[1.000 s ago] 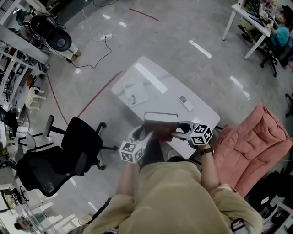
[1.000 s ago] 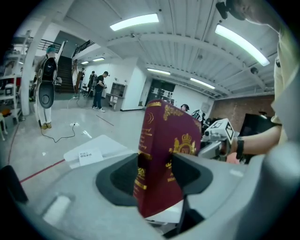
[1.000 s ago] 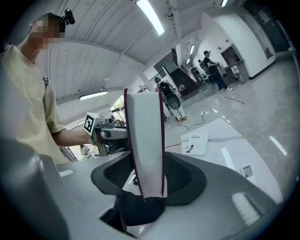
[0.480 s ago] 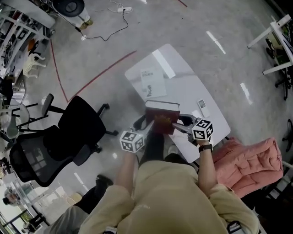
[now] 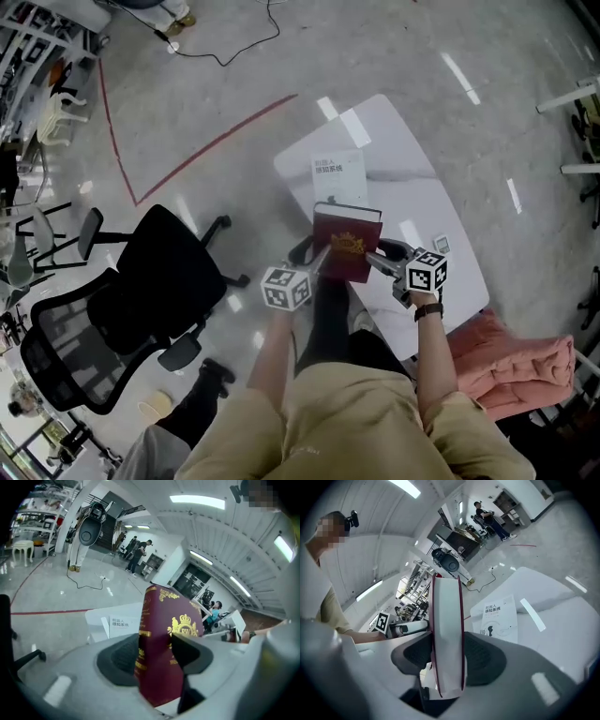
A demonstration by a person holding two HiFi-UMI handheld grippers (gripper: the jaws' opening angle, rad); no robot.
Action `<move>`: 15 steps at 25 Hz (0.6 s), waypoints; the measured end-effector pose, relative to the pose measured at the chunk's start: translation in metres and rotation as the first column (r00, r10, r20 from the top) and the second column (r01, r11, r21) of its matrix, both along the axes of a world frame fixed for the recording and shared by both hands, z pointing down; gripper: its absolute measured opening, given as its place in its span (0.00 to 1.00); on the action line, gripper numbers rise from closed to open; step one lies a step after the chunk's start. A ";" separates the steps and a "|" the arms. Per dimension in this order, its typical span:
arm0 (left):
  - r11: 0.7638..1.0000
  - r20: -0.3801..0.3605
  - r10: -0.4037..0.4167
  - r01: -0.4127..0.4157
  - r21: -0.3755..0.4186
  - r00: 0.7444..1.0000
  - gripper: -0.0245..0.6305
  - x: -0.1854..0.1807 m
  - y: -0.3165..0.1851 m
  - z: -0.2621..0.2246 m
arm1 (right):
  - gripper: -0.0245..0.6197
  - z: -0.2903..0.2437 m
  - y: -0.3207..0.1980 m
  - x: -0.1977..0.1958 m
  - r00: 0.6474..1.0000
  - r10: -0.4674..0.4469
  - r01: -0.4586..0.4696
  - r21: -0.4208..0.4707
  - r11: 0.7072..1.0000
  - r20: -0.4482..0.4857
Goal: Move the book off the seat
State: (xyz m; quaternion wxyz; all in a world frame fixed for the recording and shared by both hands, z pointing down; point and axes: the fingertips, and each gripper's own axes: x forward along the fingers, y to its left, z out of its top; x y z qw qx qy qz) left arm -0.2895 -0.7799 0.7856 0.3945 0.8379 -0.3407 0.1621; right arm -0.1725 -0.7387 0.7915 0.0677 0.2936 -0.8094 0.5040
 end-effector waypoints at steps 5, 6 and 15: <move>0.997 -0.011 -0.050 0.049 -0.054 0.999 0.36 0.000 -0.066 0.062 | 0.36 0.057 -0.065 0.002 0.996 0.083 -0.082 -0.093 0.992 0.011; 0.996 -0.013 -0.053 0.052 -0.067 0.999 0.36 0.001 -0.075 0.074 | 0.36 0.068 -0.075 0.003 0.996 0.089 -0.088 -0.106 0.990 0.006; 0.978 -0.014 -0.129 0.125 -0.165 0.992 0.36 0.002 -0.125 0.169 | 0.36 0.156 -0.139 0.008 0.997 0.073 -0.076 -0.172 0.982 -0.021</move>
